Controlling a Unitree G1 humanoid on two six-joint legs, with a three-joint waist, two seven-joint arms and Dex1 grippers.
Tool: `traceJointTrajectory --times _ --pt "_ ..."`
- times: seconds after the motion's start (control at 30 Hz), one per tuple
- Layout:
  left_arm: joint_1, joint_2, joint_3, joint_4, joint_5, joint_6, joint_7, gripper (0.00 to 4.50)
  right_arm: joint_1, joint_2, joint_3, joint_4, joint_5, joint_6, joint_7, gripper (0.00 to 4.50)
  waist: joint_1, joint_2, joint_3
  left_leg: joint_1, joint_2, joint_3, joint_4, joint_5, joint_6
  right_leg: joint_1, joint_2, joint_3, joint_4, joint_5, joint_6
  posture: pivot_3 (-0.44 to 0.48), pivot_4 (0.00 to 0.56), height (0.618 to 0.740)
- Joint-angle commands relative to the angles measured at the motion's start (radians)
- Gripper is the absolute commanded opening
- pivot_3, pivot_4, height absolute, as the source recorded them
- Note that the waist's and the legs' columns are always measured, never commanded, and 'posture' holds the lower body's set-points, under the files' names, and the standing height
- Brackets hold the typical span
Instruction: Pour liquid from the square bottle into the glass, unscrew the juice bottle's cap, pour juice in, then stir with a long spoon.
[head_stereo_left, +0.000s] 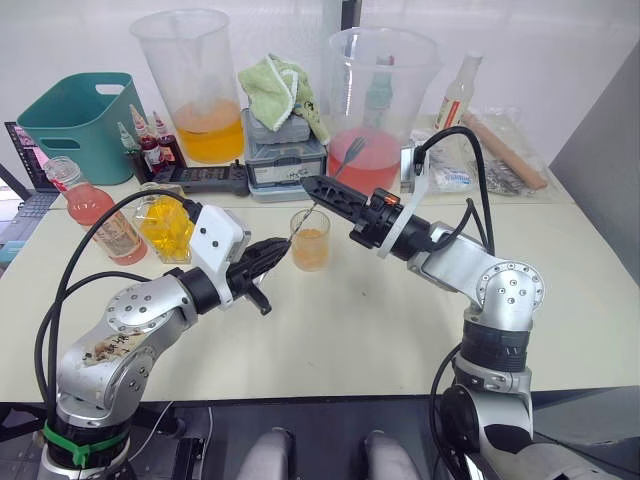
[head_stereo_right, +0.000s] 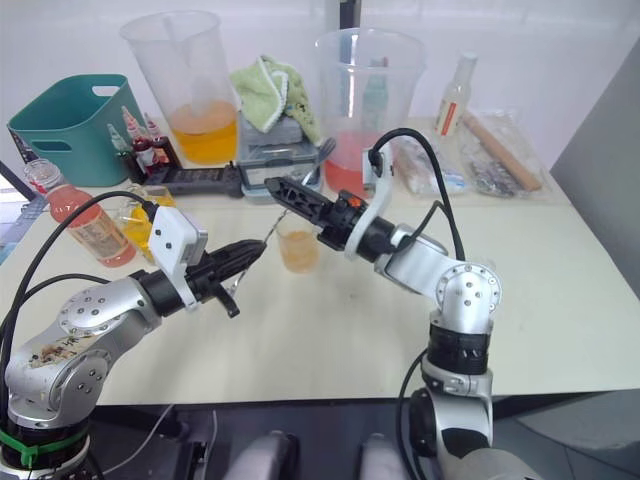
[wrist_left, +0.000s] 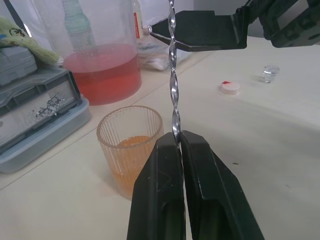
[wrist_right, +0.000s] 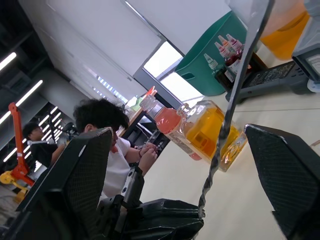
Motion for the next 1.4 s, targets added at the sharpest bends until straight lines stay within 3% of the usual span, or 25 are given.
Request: traceJointTrajectory --times 0.03,0.23,0.33,0.6,0.63,0.9,1.0,1.2,1.4 --pt "-0.018 -0.009 0.005 -0.015 0.007 -0.028 0.012 0.00 -0.026 -0.001 -0.006 -0.022 0.054 -0.033 -0.034 3.07 0.000 0.000 0.000 0.000 0.000 0.000 0.000 0.000 0.000 0.000 0.000 0.000 0.000 0.000 0.000 0.000 0.150 0.740" --pt "-0.024 -0.022 -0.003 -0.015 0.008 -0.023 0.015 0.00 -0.023 0.000 0.010 -0.021 0.069 -0.064 -0.084 0.82 -0.001 0.000 0.000 0.000 0.000 0.000 0.000 0.000 0.000 0.000 0.000 0.000 0.000 0.000 0.000 0.000 0.150 0.740" --pt "-0.030 -0.021 -0.007 -0.012 0.013 -0.026 0.010 0.00 -0.020 -0.006 0.019 -0.022 0.063 -0.074 -0.091 0.01 0.001 0.000 0.000 0.000 0.000 0.000 0.000 0.000 0.000 0.000 0.000 0.000 0.000 0.000 0.000 0.000 0.150 0.740" --pt "-0.045 -0.045 0.028 -0.001 -0.003 -0.019 0.038 0.00 -0.019 -0.028 0.029 -0.016 0.044 -0.105 -0.087 0.01 -0.002 0.000 0.000 0.000 0.001 0.001 0.000 0.000 0.000 0.000 0.002 0.001 0.000 0.000 0.000 0.000 0.150 0.740" --pt "-0.048 -0.050 0.038 0.002 -0.008 -0.018 0.041 0.69 -0.020 -0.031 0.029 -0.013 0.043 -0.108 -0.084 0.00 -0.002 0.000 0.000 0.000 0.001 0.001 0.000 0.000 0.000 0.000 0.001 0.001 0.000 0.000 0.000 0.000 0.150 0.740" --pt "-0.002 0.065 0.211 0.006 -0.140 -0.030 -0.104 3.33 -0.184 -0.173 -0.037 0.143 0.031 -0.125 0.053 0.00 -0.003 0.001 0.000 -0.001 0.002 0.002 0.000 0.000 0.000 -0.002 0.002 0.001 0.000 0.000 0.000 0.000 0.150 0.740" --pt "0.038 0.131 0.289 0.043 -0.148 -0.048 -0.164 4.35 -0.288 -0.254 -0.030 0.224 -0.050 -0.146 0.140 0.00 -0.005 0.001 0.001 -0.001 0.002 0.003 -0.001 0.000 0.000 -0.001 0.002 0.002 -0.001 0.000 0.000 0.000 0.150 0.740" --pt "0.135 0.178 0.324 0.081 -0.121 -0.106 -0.216 4.45 -0.426 -0.365 0.119 0.316 -0.339 -0.241 0.377 0.00 -0.005 0.001 0.001 -0.001 0.003 0.005 -0.002 0.000 0.000 -0.003 0.002 0.003 -0.001 0.000 0.000 0.000 0.150 0.740" --pt "0.226 0.155 0.309 0.071 -0.097 -0.152 -0.213 4.45 -0.432 -0.365 0.256 0.356 -0.570 -0.360 0.562 0.00 -0.008 0.001 0.001 -0.003 0.003 0.006 -0.002 0.000 0.000 -0.006 0.002 0.006 -0.001 0.000 -0.001 0.000 0.150 0.740"
